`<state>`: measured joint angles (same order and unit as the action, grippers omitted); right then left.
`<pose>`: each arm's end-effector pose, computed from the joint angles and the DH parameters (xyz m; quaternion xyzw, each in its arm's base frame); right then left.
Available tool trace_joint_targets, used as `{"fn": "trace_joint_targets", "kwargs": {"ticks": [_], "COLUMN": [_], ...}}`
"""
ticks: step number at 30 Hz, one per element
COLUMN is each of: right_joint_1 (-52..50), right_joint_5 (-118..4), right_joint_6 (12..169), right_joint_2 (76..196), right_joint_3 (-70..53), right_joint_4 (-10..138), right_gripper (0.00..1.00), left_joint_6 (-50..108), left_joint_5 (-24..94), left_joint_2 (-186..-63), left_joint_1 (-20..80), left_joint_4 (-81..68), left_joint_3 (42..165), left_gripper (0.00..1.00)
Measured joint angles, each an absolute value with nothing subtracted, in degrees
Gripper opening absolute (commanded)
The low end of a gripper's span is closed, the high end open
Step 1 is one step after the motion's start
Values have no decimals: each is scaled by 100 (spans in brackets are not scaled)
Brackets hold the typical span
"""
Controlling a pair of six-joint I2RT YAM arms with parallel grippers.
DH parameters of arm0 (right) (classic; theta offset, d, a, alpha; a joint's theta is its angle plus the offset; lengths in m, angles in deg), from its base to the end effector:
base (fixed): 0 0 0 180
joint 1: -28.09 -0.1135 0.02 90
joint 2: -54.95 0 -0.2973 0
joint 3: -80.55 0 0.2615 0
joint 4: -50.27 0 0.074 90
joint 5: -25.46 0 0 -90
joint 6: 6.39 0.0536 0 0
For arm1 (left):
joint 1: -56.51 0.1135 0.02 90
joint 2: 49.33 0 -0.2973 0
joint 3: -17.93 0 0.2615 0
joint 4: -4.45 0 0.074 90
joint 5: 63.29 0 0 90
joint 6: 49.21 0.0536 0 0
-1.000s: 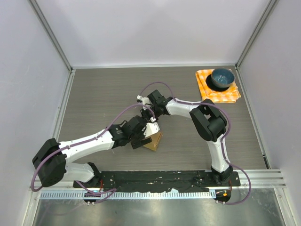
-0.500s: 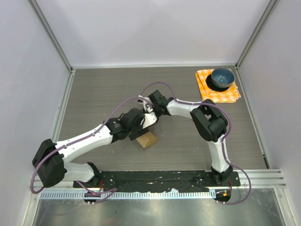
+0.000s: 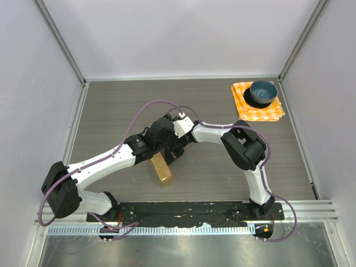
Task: Unpack the express box
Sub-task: Adjust the express box at the center of the board, then pick up the knife from the center of the board.
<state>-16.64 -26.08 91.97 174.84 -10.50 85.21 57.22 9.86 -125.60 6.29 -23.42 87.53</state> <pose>0.2951 0.3393 0.1411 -0.3580 0.8503 0.3827 0.0482 0.2118 -0.2301 0.3009 0.4241 0.7691 -0.0097 0.4781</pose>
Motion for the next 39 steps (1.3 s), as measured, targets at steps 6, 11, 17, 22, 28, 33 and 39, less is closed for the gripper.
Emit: {"fn": "trace_joint_targets", "kwargs": {"ticks": [6, 11, 17, 22, 28, 33, 39], "right_joint_1": [-1375, -875, -503, -840, -824, -256, 332], "right_joint_5": [-2888, -3650, -4512, -5355, -7366, -8586, -9005], "right_joint_6": [9254, 9284, 9304, 9350, 9678, 10152, 10495], "right_joint_2": [17301, 16905, 15891, 15222, 14422, 14232, 14273], "right_joint_3": [-1061, -969, -468, -77, 566, 937, 1276], "right_joint_4": [8608, 8647, 8597, 8560, 8641, 8857, 8982], "right_gripper": [51, 68, 79, 84, 82, 80, 78], "left_joint_6": [5713, 5698, 5588, 5490, 5781, 6078, 6207], "left_joint_5": [1032, 1572, 3002, 3869, 4645, 5277, 5699], "left_joint_2": [-12558, -12505, -12193, -12261, -12143, -12095, -12084], "left_joint_1": [666, 1086, 3226, 4367, 4378, 4378, 4378], "left_joint_4": [-2452, -2891, -3107, -3319, -3579, -4060, -4504], "left_joint_3": [8766, 9028, 9354, 9398, 8980, 9011, 9164], "left_gripper": [83, 96, 100, 100, 100, 100, 100]}}
